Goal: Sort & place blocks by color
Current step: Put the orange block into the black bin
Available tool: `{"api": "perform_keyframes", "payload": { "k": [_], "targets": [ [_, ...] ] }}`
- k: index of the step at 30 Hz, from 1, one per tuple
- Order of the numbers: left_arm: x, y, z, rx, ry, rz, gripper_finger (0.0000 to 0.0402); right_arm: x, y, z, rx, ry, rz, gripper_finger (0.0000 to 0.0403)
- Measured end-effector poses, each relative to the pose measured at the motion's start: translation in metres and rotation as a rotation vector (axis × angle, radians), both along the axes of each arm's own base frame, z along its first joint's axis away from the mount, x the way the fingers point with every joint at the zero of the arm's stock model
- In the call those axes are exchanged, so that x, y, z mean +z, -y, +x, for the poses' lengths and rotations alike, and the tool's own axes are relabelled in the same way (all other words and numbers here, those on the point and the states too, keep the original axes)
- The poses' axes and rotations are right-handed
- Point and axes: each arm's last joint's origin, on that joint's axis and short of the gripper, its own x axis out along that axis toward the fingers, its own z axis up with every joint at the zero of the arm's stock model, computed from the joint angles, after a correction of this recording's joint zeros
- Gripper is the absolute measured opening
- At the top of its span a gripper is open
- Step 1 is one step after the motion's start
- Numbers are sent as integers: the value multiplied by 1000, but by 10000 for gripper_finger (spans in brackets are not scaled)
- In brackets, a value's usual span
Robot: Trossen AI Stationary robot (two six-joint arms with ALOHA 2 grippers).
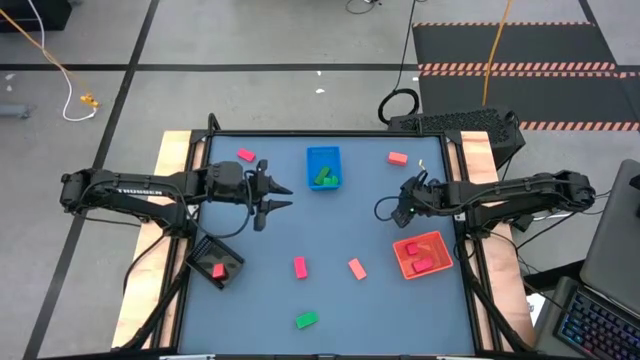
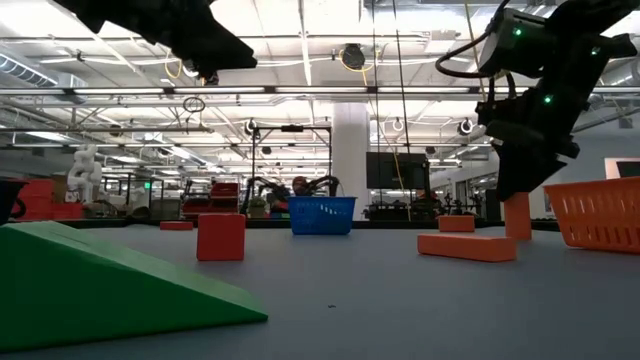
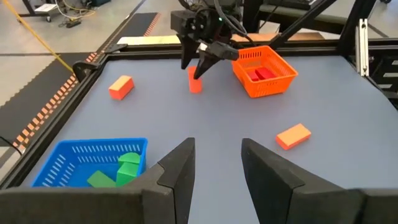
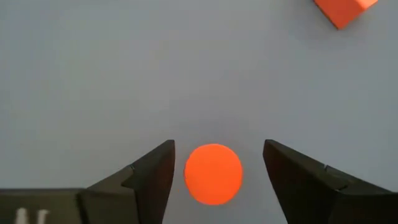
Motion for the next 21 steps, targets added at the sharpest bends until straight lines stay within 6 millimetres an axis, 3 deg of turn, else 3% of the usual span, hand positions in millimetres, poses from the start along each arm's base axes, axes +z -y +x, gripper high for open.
{"api": "perform_keyframes", "payload": {
  "k": [5, 14, 21],
  "targets": [
    [-1, 0, 0, 1, -10, -3, 131, 0, 1, 0, -10, -2, -16, 172],
    [-2, 0, -1, 11, -20, -32, 131, -1, 1, -1, 17, -22, -17, 13],
    [-2, 0, -1, 14, -19, -38, 131, -1, 1, -1, 20, -21, -2, 17]
  ]
}}
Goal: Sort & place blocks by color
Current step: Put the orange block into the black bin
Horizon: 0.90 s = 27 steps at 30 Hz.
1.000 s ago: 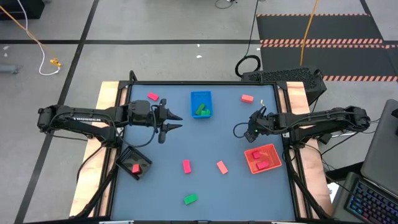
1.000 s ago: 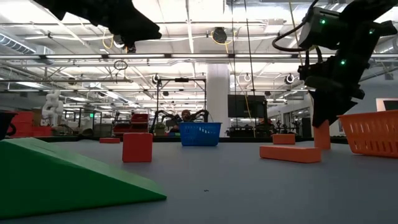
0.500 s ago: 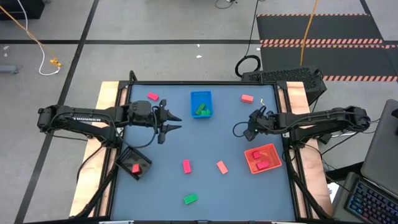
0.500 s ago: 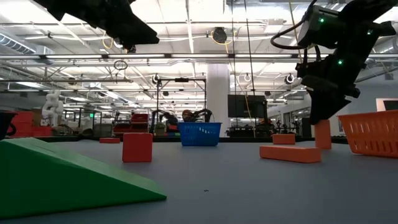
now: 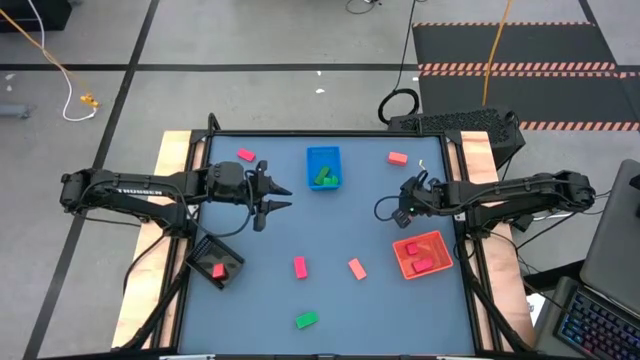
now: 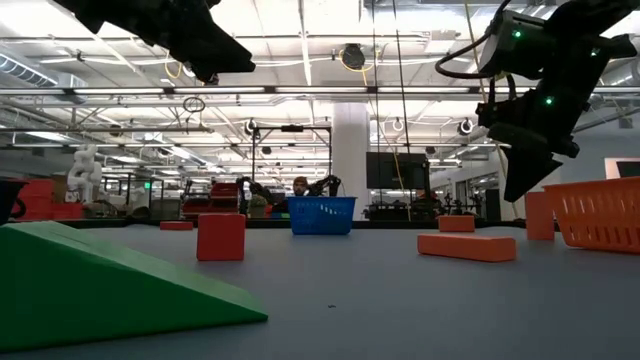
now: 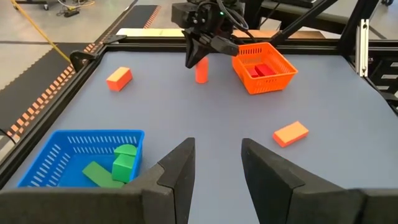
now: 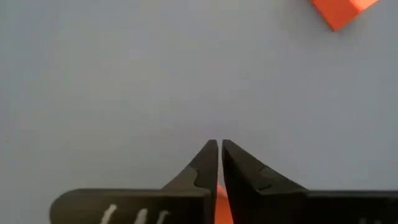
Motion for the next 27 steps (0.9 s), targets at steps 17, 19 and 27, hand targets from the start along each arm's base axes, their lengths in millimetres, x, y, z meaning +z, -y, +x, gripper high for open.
{"api": "perform_keyframes", "payload": {
  "k": [17, 19, 27],
  "targets": [
    [0, 0, 0, 1, 0, -4, 131, 11, -3, 9, 215, 115, 22, 192],
    [-1, 0, -1, 1, -13, -5, 131, 10, -3, 3, 202, 73, 36, 231],
    [-3, 0, -1, 1, -30, -7, 131, 7, -5, -8, 160, -2, 119, 308]
  ]
}}
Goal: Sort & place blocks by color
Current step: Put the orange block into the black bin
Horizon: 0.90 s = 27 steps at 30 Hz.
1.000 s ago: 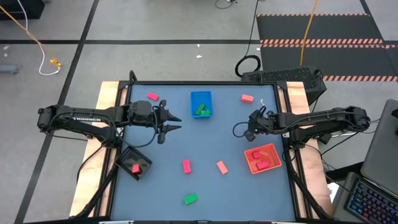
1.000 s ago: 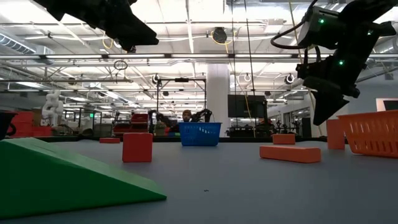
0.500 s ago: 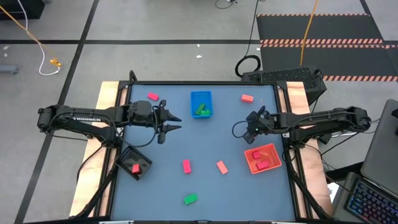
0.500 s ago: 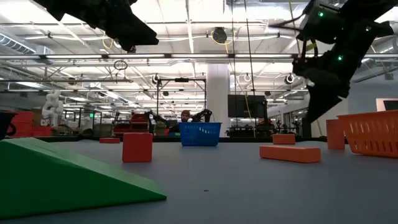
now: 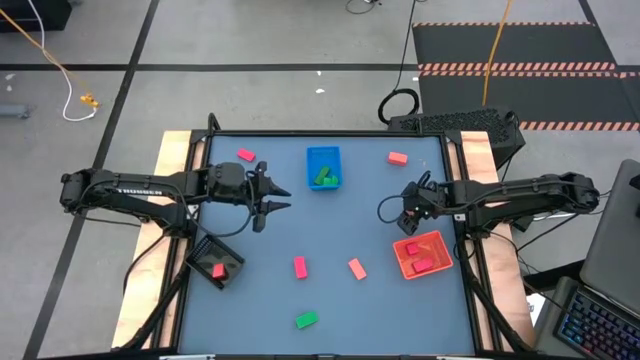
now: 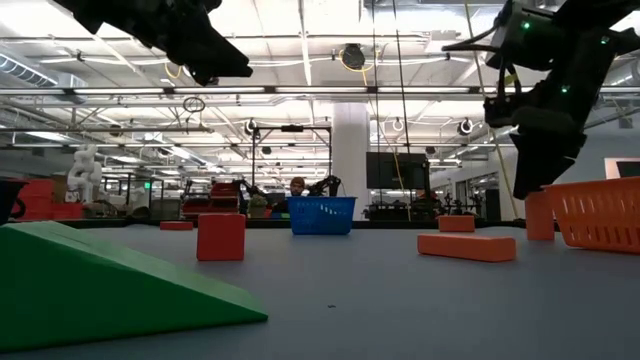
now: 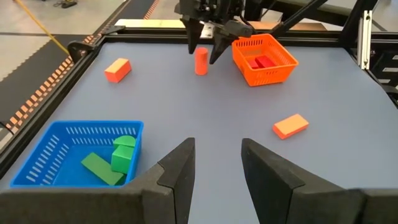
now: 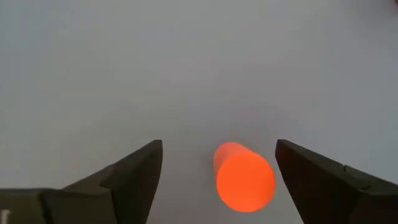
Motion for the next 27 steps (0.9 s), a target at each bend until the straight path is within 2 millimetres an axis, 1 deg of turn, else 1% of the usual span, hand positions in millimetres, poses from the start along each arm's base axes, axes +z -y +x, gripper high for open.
{"api": "perform_keyframes", "payload": {
  "k": [4, 10, 16, 21, 26, 27],
  "targets": [
    [-1, 0, 0, 0, -9, -1, 131, -2, 0, -1, -8, -32, 2, 301],
    [-1, 0, 0, 0, -6, 0, 131, -8, 0, -2, -55, -94, 17, 272],
    [-1, 0, 0, 0, -7, 0, 132, -12, 2, 0, -71, -124, -26, 242],
    [-1, 0, 0, 0, -9, 0, 131, -15, 2, 1, -68, -148, -24, 193],
    [-1, 0, 0, 0, -10, 0, 131, -16, 2, 2, -67, -151, -23, 121],
    [-1, 0, 0, 0, -10, 0, 131, -16, 2, 2, -67, -151, -23, 120]
  ]
}}
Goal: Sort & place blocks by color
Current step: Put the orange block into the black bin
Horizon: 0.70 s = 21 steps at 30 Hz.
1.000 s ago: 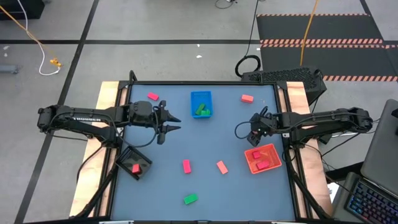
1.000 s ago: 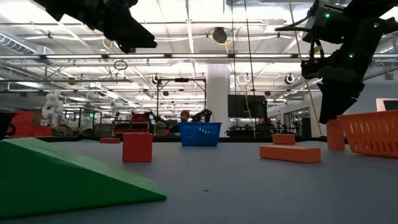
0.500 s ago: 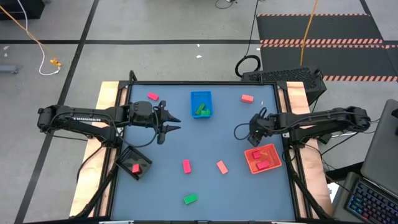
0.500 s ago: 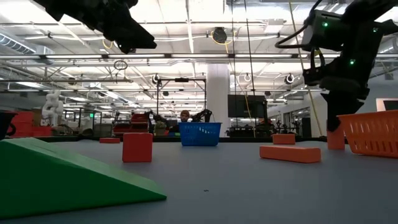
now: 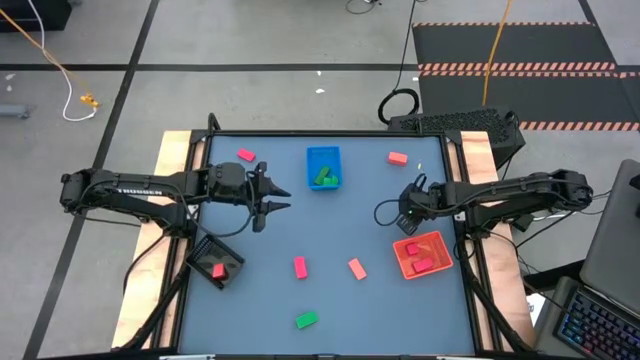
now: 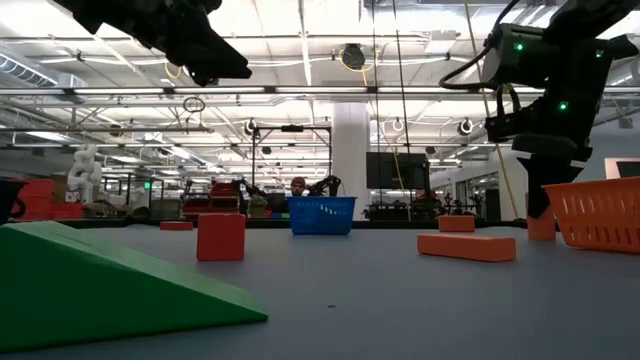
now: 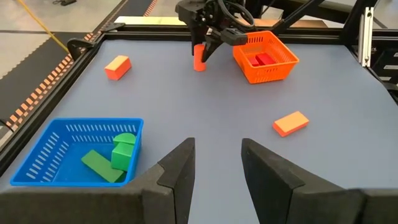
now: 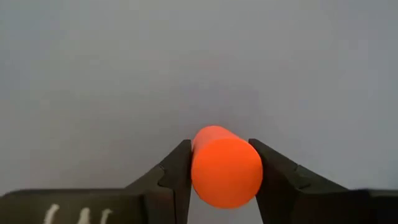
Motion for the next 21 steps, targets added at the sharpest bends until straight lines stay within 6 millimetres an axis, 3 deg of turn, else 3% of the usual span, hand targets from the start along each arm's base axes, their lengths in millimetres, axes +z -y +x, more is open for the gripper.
{"api": "perform_keyframes", "payload": {
  "k": [9, 14, 21],
  "targets": [
    [0, 0, 0, 0, 0, 0, 131, 0, 0, 4, 8, 42, 20, 120],
    [0, 0, 0, 9, -1, 12, 131, 10, 0, 30, 131, 306, 13, 120],
    [1, -3, 0, 62, 6, 81, 132, 39, 0, 61, 318, 710, -87, 120]
  ]
}}
